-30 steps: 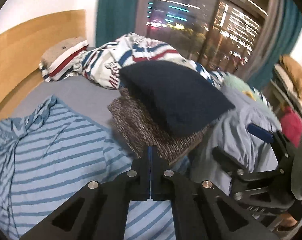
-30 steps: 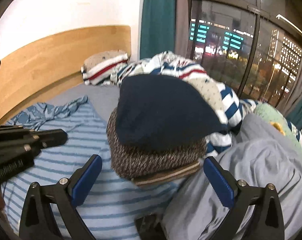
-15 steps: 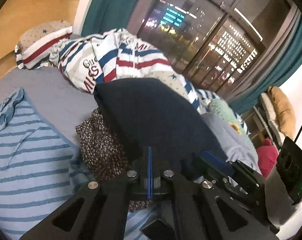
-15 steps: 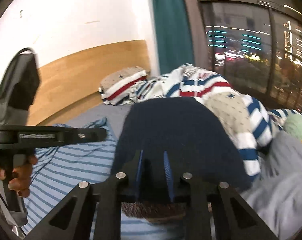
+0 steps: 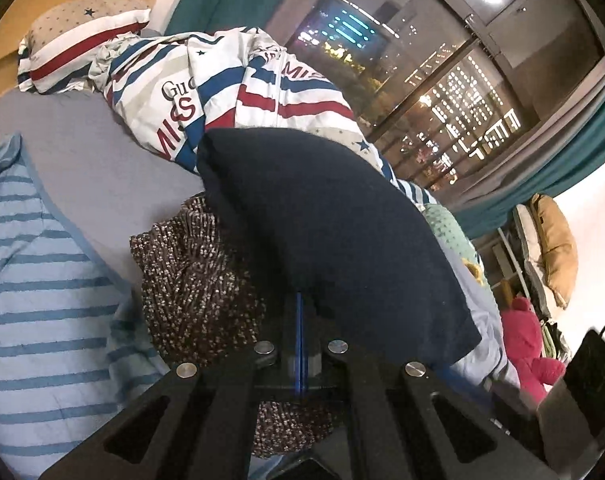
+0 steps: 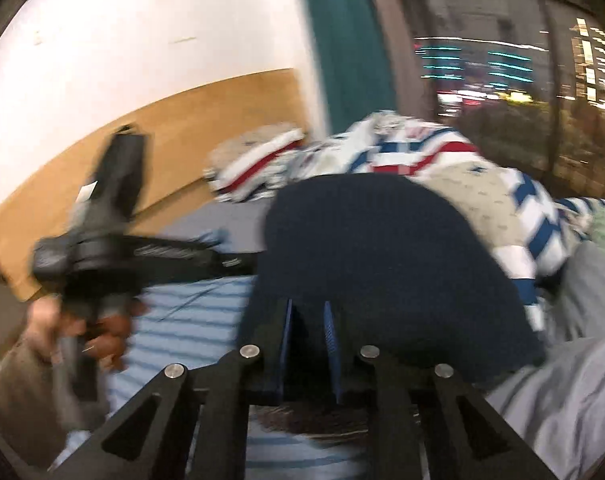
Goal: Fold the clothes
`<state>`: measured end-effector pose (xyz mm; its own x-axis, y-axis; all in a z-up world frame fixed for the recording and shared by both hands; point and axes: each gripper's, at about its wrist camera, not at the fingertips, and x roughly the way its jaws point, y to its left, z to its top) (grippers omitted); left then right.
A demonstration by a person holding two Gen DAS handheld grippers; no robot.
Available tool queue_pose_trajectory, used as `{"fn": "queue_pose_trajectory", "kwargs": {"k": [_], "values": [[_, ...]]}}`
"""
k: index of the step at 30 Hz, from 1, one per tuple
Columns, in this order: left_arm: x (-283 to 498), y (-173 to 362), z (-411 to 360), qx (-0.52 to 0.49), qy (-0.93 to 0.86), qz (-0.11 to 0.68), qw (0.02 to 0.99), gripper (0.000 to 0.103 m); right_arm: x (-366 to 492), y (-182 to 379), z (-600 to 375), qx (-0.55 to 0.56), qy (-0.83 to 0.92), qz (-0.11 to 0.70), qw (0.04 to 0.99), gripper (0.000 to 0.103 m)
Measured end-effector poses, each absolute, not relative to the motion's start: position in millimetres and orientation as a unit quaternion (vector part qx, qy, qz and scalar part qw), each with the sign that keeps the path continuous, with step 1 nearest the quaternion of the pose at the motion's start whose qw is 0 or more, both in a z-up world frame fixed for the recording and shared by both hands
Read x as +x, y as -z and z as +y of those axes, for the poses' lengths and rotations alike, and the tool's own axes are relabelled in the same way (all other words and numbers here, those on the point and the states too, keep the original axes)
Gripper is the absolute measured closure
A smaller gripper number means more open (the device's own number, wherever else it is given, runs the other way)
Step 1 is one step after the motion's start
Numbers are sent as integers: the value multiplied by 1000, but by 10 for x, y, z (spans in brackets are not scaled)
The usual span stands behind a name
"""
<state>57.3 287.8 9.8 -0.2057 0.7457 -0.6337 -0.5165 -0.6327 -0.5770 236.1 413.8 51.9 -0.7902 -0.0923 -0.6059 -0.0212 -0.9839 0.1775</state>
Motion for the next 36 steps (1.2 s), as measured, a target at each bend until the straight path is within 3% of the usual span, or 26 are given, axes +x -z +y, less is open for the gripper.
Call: {"fn": "queue_pose_trajectory", "kwargs": {"k": [5, 8, 15, 17, 18, 19, 20, 22, 25, 27, 29, 30, 33, 34, 36], "values": [[710, -72, 2687, -476, -748, -163, 433, 103, 2490, -402, 4038, 337, 937, -80, 50, 79], [745, -53, 2677, -484, -737, -181, 435, 103, 2559, -350, 4124, 341, 933, -108, 48, 63], [816, 6, 2680, -511, -697, -212, 457, 102, 2566, -344, 4150, 341, 931, -122, 34, 62], [825, 22, 2617, -515, -679, -236, 467, 84, 2591, -325, 4234, 341, 927, -153, 38, 60], [828, 28, 2585, -516, -671, -248, 471, 46, 2617, -325, 4276, 336, 926, -166, 42, 58], [842, 15, 2549, -512, -668, -260, 473, 21, 2646, -321, 4325, 330, 925, -180, 44, 55], [855, 2, 2513, -508, -666, -271, 474, 23, 2676, -324, 4378, 325, 925, -191, 41, 54], [884, -38, 2484, -500, -667, -275, 480, 45, 2716, -342, 4488, 314, 926, -207, 25, 54], [947, -66, 2582, -506, -675, -240, 480, 64, 2768, -399, 4617, 303, 925, -228, 10, 54], [987, -17, 2697, -520, -668, -224, 482, 79, 2726, -472, 4593, 302, 932, -201, -13, 53], [1032, 34, 2799, -529, -665, -215, 481, 85, 2684, -545, 4568, 300, 937, -173, -36, 49], [1047, 51, 2828, -531, -671, -209, 474, 95, 2663, -582, 4562, 299, 940, -159, -49, 48], [1074, 68, 2822, -528, -675, -211, 471, 96, 2606, -697, 4672, 295, 943, -119, -97, 41], [1075, 71, 2806, -528, -672, -215, 473, 96, 2584, -724, 4737, 295, 943, -112, -107, 33], [1059, 79, 2780, -530, -670, -222, 471, 96, 2522, -711, 4920, 308, 937, -127, -105, 27]]}}
